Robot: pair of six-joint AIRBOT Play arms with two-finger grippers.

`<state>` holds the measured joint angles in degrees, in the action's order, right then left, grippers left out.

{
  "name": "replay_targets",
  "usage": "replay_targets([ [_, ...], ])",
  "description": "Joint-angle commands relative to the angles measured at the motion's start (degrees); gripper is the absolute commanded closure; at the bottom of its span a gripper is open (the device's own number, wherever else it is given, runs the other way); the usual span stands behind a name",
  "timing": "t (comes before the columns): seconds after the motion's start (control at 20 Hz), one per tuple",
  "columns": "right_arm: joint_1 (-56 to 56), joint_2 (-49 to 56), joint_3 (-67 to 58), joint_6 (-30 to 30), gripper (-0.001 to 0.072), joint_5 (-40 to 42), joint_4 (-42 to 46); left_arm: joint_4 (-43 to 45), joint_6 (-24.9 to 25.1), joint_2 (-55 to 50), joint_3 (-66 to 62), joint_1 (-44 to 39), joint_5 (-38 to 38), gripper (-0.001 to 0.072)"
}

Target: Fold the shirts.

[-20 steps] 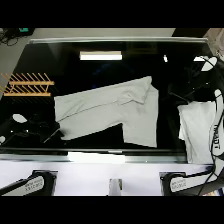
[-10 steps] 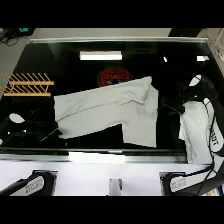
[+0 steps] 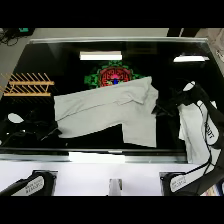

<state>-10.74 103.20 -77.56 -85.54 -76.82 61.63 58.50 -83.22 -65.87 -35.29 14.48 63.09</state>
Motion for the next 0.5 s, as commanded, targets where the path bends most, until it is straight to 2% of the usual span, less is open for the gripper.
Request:
replay_targets([
  [0.0,0.0,0.8,0.1,0.3,0.0549,3.2,-3.3,-1.3,0.0,0.1,-0.1,0.0,0.5,0.0667],
  [0.05,0.0,0.8,0.0,0.5,0.0680,3.2,-4.0,-1.8,-0.2,0.2,-0.2,0.0,0.6,0.0667],
  [0.15,0.0,-0.7,0.0,5.4,0.0688,1.7,-6.6,-2.0,0.0,1.5,-3.2,0.0,3.6,0.0668],
  [0.25,0.0,-5.8,-2.2,8.7,0.0688,2.3,-6.1,-0.6,2.2,6.1,-12.5,-1.0,5.5,0.0669],
  [0.35,-0.1,-14.3,-8.8,9.3,0.0688,6.5,-5.9,5.6,2.0,11.1,-28.0,-2.2,4.1,0.0669],
  [0.45,-0.1,-23.8,-17.9,9.2,0.0688,13.4,-6.1,7.6,1.4,14.1,-47.3,-2.2,0.3,0.0669],
])
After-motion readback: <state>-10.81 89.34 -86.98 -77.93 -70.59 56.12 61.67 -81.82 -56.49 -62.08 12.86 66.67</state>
